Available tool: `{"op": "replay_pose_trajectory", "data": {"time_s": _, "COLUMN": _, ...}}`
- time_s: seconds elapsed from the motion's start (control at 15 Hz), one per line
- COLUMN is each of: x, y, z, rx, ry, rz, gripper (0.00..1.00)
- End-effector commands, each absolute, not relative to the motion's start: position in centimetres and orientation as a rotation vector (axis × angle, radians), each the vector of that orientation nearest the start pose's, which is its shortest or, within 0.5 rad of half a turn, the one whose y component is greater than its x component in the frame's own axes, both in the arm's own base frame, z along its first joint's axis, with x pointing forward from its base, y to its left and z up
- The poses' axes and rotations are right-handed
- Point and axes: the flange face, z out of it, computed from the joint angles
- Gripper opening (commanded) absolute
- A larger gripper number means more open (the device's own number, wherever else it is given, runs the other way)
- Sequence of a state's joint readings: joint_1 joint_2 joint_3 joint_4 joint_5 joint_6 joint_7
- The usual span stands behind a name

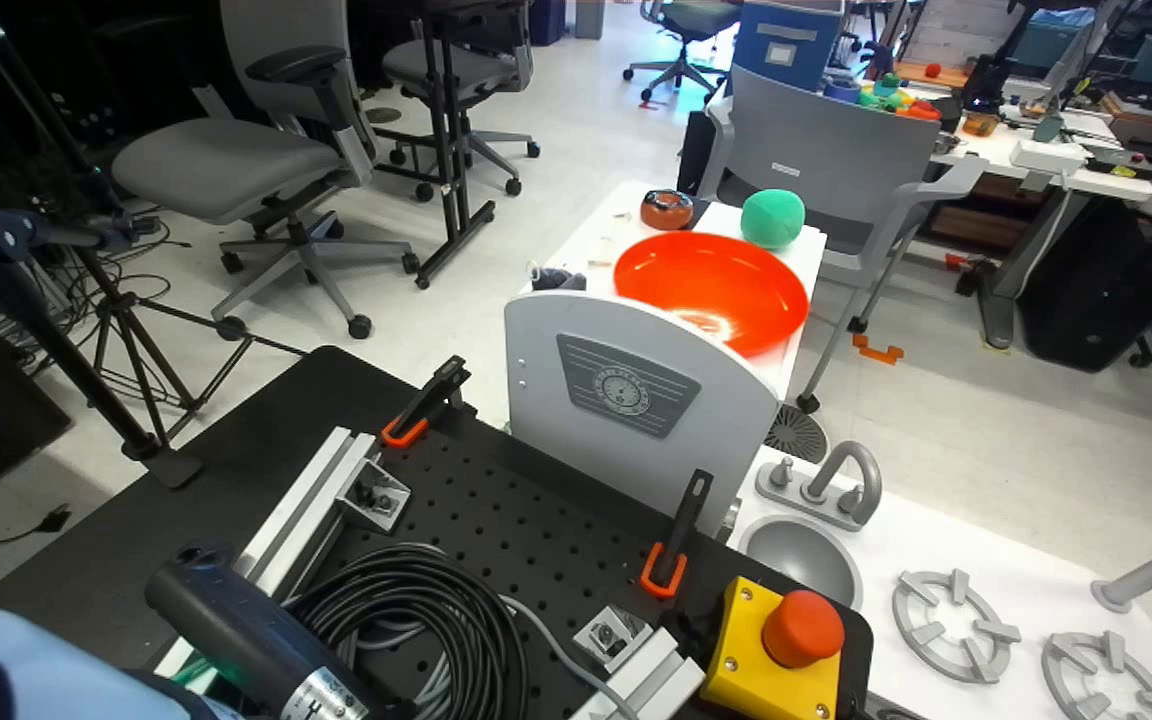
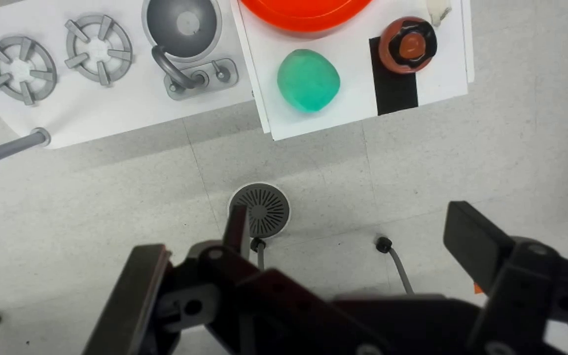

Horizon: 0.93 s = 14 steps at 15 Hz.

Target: Put the green plushie on the orange plate

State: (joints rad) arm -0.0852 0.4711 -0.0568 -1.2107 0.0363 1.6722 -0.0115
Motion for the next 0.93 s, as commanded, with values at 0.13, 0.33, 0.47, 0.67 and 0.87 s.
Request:
{"op": "replay_pose_trajectory", "data": {"time_s": 0.13, "x": 68.9, "y": -7.7, "z": 50.4, "rx": -3.158, "ry": 0.183, "rz": 0.01, "gripper": 1.0}}
{"op": "replay_pose_trajectory", "data": {"time_s": 0.33, "x": 69.0, "y": -7.3, "z": 49.7, "rx": -3.169, "ry": 0.163, "rz": 0.026, "gripper": 1.0}}
{"op": "replay_pose_trajectory", "data": {"time_s": 0.47, "x": 69.1, "y": -7.0, "z": 49.2, "rx": -3.171, "ry": 0.119, "rz": 0.055, "gripper": 1.0}}
{"op": "replay_pose_trajectory", "data": {"time_s": 0.67, "x": 69.2, "y": -6.7, "z": 48.8, "rx": -3.173, "ry": 0.099, "rz": 0.061, "gripper": 1.0}}
{"op": "replay_pose_trajectory", "data": {"time_s": 0.87, "x": 69.4, "y": -6.5, "z": 48.5, "rx": -3.175, "ry": 0.092, "rz": 0.071, "gripper": 1.0}}
